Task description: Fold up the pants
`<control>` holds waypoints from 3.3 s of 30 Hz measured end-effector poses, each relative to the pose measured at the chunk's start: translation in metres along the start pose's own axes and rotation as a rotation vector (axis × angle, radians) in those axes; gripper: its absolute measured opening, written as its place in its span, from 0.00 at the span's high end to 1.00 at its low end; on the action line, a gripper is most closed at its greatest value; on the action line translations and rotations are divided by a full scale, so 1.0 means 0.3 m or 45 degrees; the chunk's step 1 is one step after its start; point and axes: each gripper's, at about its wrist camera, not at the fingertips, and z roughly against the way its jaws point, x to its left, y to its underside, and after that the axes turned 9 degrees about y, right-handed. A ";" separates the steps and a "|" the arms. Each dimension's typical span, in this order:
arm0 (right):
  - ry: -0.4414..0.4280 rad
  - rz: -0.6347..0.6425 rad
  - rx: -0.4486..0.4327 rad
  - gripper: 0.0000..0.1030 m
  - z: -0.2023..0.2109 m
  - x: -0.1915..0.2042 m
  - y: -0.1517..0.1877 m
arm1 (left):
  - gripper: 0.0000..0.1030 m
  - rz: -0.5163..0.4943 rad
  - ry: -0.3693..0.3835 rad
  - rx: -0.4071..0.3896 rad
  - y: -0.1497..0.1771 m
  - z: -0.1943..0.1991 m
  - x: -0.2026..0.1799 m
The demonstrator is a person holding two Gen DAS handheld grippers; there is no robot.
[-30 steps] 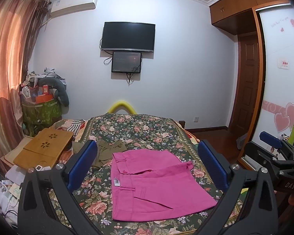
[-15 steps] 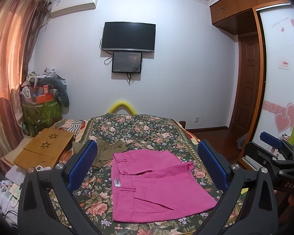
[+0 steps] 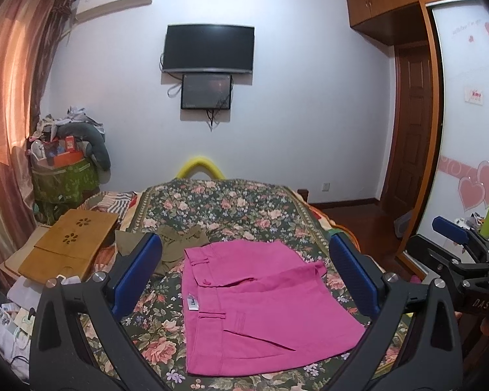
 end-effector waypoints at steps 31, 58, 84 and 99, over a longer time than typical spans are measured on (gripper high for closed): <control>0.057 0.164 0.646 0.02 -0.647 -0.194 0.245 | 0.25 0.099 -0.043 0.925 0.365 -0.887 0.428; -0.163 0.030 0.895 0.92 -0.921 -0.230 0.318 | 0.93 0.342 0.241 1.168 0.444 -1.053 0.544; -0.074 0.216 0.927 0.92 -0.859 -0.213 0.312 | 0.76 0.129 0.062 1.089 0.413 -0.989 0.527; -0.003 0.126 0.763 0.63 -0.836 -0.278 0.173 | 0.59 0.200 0.090 1.059 0.346 -1.095 0.561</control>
